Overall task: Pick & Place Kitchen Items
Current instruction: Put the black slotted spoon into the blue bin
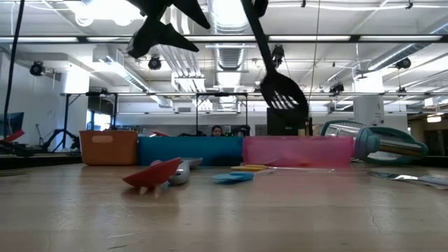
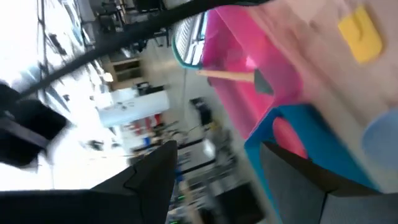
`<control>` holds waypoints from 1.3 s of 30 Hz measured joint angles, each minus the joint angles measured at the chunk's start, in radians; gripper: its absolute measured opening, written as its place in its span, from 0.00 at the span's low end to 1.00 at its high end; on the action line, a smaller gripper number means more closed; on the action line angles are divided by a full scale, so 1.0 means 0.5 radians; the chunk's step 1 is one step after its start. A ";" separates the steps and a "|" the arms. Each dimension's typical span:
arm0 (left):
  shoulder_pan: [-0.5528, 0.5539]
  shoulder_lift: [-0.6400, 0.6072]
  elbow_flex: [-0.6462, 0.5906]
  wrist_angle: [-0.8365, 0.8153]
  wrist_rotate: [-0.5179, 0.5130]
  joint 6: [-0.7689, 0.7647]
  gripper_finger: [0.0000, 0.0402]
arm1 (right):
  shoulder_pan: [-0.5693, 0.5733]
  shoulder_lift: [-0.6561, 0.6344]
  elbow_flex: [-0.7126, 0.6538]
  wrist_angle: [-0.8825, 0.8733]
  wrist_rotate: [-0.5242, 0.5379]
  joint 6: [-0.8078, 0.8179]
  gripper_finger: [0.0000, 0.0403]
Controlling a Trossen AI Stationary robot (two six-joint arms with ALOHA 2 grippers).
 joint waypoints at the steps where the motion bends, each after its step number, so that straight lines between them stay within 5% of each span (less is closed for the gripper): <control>1: -0.028 0.031 0.015 0.001 -0.049 0.064 0.58 | -0.013 0.070 0.074 -0.115 -0.001 -0.017 0.03; 6: -0.136 0.186 0.084 0.002 -0.192 0.298 0.58 | -0.028 0.380 0.364 -0.477 -0.005 -0.131 0.03; 14: -0.157 0.430 0.186 0.005 -0.259 0.455 0.58 | -0.024 0.676 0.663 -0.540 -0.262 -0.206 0.03; 23: -0.080 0.535 0.255 0.219 -0.446 0.859 0.58 | -0.026 0.722 0.717 -0.556 -0.318 -0.227 0.03; 39: -0.041 0.574 0.333 0.298 -0.465 0.906 0.56 | -0.077 0.719 0.709 -0.541 -0.350 -0.245 0.03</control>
